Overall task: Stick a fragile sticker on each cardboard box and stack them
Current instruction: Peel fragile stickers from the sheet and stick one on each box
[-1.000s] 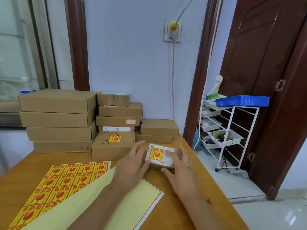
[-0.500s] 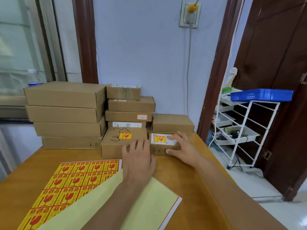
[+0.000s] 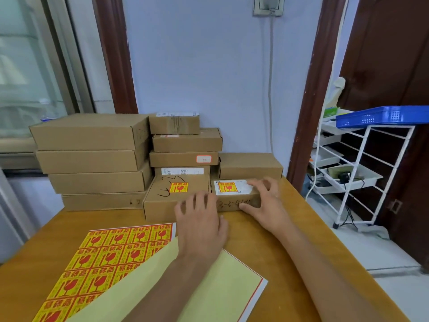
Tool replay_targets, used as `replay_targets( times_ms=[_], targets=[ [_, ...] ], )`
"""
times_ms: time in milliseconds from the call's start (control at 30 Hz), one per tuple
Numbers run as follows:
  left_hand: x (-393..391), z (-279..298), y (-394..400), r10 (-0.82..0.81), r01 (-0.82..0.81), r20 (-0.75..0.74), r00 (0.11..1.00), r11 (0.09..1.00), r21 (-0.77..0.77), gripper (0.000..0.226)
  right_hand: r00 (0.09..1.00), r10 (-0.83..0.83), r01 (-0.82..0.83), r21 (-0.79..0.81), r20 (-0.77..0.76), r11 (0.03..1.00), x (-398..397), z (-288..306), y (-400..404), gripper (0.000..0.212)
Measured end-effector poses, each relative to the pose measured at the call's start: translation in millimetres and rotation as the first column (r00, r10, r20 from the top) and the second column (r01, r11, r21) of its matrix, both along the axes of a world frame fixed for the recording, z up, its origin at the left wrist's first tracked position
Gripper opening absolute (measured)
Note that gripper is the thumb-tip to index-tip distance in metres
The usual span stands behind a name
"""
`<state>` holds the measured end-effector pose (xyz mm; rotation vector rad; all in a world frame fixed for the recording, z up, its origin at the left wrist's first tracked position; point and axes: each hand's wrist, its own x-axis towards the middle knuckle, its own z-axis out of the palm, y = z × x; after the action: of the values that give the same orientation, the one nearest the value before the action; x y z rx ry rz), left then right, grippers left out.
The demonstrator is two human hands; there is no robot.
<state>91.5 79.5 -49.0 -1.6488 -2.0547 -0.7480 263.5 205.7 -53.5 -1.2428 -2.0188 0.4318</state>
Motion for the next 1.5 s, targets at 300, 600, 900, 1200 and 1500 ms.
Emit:
replay_targets(
  times_ms=[300,600,900,1200,1500],
  targets=[
    [-1,1,-1,0.002,-0.002,0.021,1.000,1.000,0.023,0.029,0.998,-0.049,0.047,0.047,0.035,0.998,-3,3,-1,0.073],
    [-7,1,1,-0.020,0.012,0.080,0.997,0.996,0.093,0.015,0.971,-0.236,0.225,0.429,-0.029,0.875,-21,29,-42,0.017],
    [-9,12,-12,-0.113,0.043,0.337,0.935,0.977,0.208,0.017,0.896,0.134,-0.221,0.163,0.423,0.961,-40,8,-113,0.037],
    [-43,72,-99,-0.310,0.318,0.357,0.881,0.947,0.040,0.012,0.702,0.226,-0.405,0.117,0.675,0.907,4,24,-137,0.030],
    [-117,-6,-296,-0.387,0.265,-0.175,0.905,0.837,-0.479,0.097,0.684,0.288,-0.431,0.053,0.670,0.901,19,26,-196,0.042]
  ],
)
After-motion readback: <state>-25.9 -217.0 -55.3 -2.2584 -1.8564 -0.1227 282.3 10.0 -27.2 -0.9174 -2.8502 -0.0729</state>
